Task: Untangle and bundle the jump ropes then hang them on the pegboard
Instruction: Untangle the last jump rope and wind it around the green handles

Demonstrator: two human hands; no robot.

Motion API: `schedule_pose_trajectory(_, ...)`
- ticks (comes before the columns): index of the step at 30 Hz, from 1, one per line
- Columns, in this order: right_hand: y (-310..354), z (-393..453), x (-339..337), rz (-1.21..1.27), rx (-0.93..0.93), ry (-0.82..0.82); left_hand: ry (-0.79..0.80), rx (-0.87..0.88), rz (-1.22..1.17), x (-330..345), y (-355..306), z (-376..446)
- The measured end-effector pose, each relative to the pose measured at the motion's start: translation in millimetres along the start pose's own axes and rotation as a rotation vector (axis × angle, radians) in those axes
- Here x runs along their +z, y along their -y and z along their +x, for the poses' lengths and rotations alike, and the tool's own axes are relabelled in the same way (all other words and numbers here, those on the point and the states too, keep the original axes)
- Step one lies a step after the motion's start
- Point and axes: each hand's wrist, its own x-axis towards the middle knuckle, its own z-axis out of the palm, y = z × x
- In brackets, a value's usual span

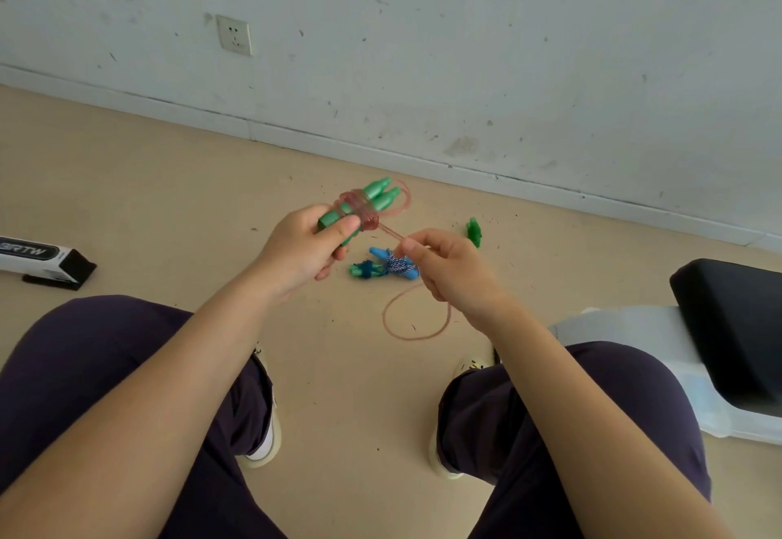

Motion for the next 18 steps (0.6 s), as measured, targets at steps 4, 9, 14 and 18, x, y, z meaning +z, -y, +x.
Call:
schedule_pose_trajectory(4,5,-5,-1,-0.131,-0.111,-0.034,0.017,-0.023,0.205,4,4,-2)
schedule_pose_trajectory(9,6,-8,4,-0.261,-0.282,-0.036,0.335,-0.020,0.493,9,-5,-11)
schedule_pose_trajectory(14,6,-7,0,-0.354,-0.296,-0.077,0.560,-0.023,0.507,4,-14,-11)
schedule_pose_trajectory(18,9,-5,-10,-0.200,-0.243,-0.073,0.669,-0.015,0.405,3,-14,-13)
